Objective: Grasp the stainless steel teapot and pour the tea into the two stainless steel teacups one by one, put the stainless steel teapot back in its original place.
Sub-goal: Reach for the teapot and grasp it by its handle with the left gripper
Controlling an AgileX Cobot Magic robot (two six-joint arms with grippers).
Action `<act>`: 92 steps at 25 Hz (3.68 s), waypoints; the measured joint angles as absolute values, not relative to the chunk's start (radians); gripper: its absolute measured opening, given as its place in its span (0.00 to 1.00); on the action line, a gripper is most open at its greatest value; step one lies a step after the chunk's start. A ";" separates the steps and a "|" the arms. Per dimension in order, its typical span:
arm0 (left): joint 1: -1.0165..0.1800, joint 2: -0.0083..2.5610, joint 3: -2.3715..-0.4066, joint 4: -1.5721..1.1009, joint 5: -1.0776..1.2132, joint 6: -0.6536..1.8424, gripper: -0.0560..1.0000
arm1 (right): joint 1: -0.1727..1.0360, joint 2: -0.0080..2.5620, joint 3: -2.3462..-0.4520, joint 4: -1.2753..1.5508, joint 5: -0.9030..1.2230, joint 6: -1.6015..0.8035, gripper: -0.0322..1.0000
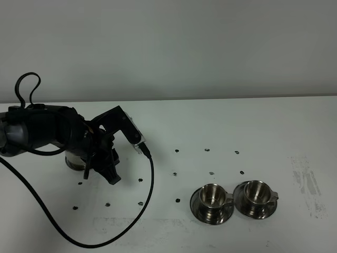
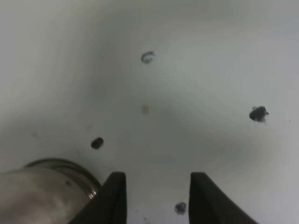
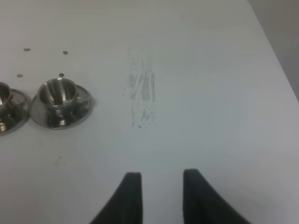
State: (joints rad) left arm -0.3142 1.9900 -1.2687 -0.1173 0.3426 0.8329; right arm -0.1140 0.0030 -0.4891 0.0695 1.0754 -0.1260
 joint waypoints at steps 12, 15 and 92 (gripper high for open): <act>-0.276 1.990 -1.269 0.000 0.391 0.709 0.42 | -0.114 0.003 -0.489 0.069 1.075 -0.126 0.26; -0.267 1.990 -1.269 0.011 0.421 0.701 0.42 | -0.114 0.003 -0.489 0.069 1.075 -0.126 0.26; -0.094 2.047 -1.592 -0.032 0.946 0.303 0.54 | -0.115 0.003 -0.489 0.069 1.075 -0.126 0.26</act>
